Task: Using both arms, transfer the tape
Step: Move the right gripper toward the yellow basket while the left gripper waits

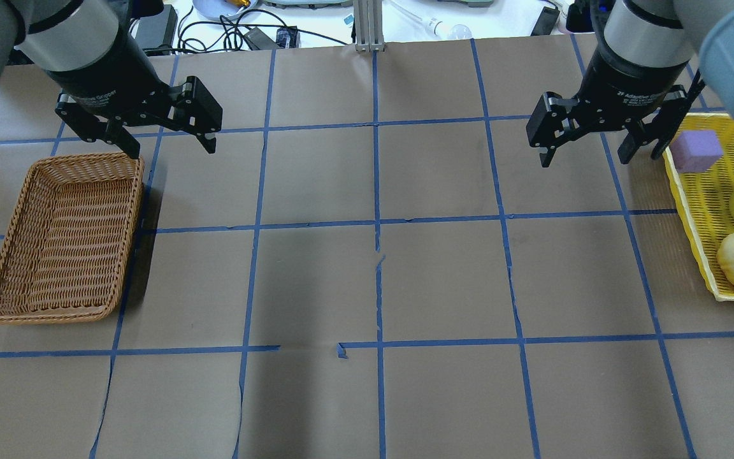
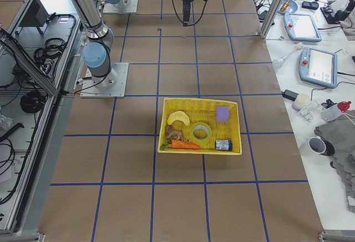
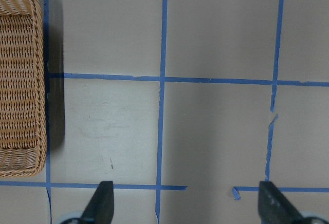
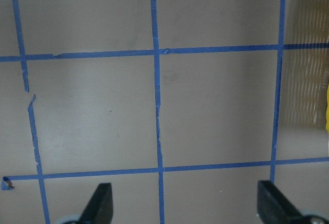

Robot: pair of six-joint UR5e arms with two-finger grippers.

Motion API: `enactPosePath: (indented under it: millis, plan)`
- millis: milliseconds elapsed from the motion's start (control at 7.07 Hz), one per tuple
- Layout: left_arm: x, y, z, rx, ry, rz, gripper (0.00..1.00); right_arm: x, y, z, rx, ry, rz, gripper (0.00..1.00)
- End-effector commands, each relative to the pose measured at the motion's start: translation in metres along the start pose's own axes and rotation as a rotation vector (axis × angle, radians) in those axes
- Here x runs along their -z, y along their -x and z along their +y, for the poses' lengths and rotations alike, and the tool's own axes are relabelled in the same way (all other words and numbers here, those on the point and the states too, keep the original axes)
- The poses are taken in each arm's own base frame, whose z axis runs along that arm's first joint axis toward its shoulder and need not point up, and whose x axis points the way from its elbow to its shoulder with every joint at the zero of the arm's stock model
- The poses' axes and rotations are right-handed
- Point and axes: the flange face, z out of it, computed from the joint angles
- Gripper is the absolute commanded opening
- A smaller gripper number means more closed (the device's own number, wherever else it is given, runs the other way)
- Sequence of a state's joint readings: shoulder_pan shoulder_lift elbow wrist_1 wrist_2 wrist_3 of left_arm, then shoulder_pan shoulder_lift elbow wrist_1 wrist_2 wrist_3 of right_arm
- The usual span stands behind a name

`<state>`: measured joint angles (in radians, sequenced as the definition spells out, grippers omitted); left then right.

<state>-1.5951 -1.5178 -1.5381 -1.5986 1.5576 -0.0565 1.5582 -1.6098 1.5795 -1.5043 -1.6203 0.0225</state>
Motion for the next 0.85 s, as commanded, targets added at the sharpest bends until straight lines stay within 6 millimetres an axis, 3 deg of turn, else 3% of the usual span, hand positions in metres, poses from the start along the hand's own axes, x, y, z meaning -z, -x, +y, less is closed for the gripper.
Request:
enactPosePath:
  millis: [0,424,707]
  plan:
    - [0.001,0.001,0.000,-0.002,-0.005,-0.002,1.00,0.013,-0.002,0.006,-0.009,-0.021,0.004,1.00]
    - [0.001,0.002,0.000,0.000,-0.005,-0.002,1.00,0.015,0.000,0.006,-0.015,-0.037,-0.025,1.00]
    - [0.001,0.003,-0.001,0.003,-0.005,-0.002,1.00,0.034,-0.001,0.011,-0.018,-0.055,-0.027,1.00]
